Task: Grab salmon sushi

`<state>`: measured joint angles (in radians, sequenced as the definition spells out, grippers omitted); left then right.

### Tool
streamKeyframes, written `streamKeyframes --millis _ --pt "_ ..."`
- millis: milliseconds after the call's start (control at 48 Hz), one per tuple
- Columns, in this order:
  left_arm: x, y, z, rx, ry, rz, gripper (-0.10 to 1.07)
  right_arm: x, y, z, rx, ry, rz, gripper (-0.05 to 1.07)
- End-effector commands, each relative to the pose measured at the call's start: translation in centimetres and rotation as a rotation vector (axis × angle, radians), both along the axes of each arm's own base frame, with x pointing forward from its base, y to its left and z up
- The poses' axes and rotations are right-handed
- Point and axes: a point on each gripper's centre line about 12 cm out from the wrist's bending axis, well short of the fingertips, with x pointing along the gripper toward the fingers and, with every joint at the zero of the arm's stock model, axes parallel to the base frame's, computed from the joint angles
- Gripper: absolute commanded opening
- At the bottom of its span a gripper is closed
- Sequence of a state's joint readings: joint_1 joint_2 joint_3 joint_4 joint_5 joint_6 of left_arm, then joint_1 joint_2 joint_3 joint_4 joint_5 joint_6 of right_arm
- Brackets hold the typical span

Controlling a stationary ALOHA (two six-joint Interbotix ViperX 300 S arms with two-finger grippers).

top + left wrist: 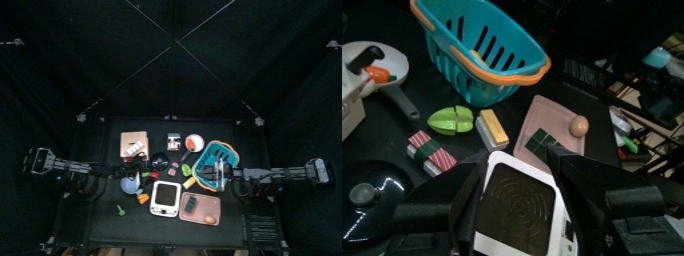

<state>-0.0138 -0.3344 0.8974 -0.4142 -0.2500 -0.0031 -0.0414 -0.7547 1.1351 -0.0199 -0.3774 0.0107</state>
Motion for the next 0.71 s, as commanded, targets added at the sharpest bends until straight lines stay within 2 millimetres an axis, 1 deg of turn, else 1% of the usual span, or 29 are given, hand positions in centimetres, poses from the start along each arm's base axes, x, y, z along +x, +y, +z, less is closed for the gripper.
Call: streamKeyframes --millis 0,208,354,438,542,604,688 --pt "2.1 0.3 -0.4 -0.027 0.026 0.02 0.85 0.3 -0.1 1.2 0.002 -0.035 -0.002 0.03" --pt "6.0 2.1 -3.2 -0.163 0.173 0.095 0.85 0.5 0.0 1.1 0.002 -0.026 0.0 0.03" --pt "8.1 2.8 -4.5 -0.204 0.248 0.095 0.85 0.5 0.1 1.0 0.004 -0.022 0.004 0.03" --pt "8.9 3.3 -5.1 -0.219 0.281 0.097 0.85 0.5 0.1 0.9 0.002 -0.02 0.006 0.03" --pt "9.5 4.0 -5.8 -0.241 0.324 0.1 0.85 0.5 0.1 0.9 0.004 -0.019 0.006 0.03" --pt "9.6 4.2 -5.7 -0.252 0.345 0.092 0.85 0.5 0.1 0.9 0.005 -0.019 0.005 0.03" --pt "9.9 4.3 -5.1 -0.264 0.371 0.068 0.85 0.5 0.1 0.8 0.004 -0.017 0.006 0.03"
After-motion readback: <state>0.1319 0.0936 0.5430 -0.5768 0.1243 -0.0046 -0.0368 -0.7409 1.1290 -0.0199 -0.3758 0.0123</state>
